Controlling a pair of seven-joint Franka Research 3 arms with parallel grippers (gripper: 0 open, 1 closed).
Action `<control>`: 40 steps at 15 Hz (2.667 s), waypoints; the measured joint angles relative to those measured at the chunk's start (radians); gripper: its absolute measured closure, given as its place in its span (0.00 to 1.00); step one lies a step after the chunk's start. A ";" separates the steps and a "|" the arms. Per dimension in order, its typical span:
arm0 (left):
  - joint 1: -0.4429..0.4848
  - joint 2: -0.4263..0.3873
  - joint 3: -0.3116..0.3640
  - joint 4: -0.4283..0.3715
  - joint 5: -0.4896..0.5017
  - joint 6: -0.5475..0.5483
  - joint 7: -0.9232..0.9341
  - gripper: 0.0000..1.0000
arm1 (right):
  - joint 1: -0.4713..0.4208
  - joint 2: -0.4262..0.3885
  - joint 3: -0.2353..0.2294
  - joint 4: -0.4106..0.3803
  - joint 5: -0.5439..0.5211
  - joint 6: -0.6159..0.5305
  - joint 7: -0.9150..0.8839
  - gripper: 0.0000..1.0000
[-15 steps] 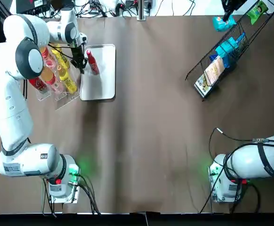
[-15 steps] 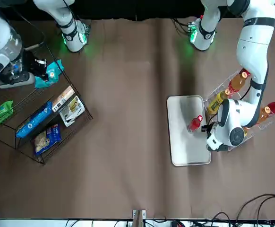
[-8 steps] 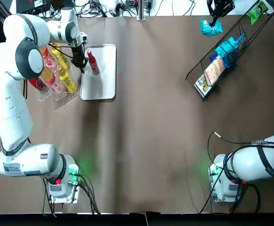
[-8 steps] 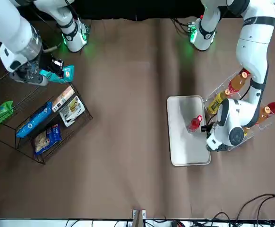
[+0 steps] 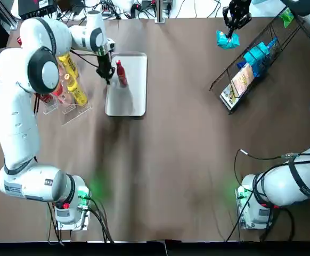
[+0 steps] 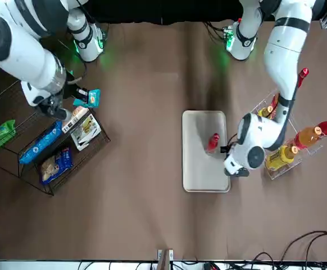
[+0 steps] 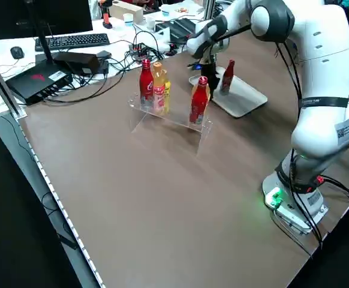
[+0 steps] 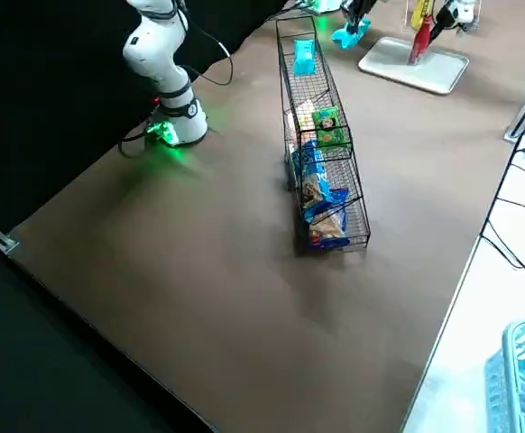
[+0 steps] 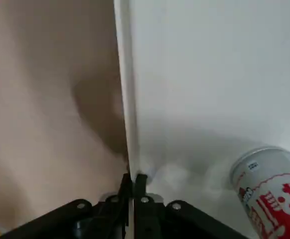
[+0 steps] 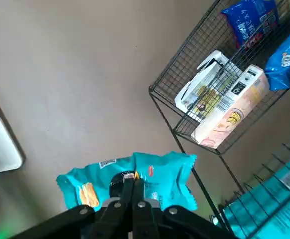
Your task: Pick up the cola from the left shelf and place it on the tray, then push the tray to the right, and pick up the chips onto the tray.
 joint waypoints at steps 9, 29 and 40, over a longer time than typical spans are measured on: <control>-0.271 0.060 -0.002 0.105 -0.074 0.025 -0.209 0.95 | 0.045 0.134 0.000 -0.001 0.003 0.113 0.144 0.99; -0.366 0.081 -0.010 0.152 -0.126 0.090 -0.286 0.46 | 0.132 0.420 0.001 0.000 0.073 0.362 0.731 0.99; -0.146 -0.151 0.001 0.174 -0.017 -0.077 -0.120 0.00 | 0.204 0.538 0.001 0.000 0.150 0.501 1.182 0.99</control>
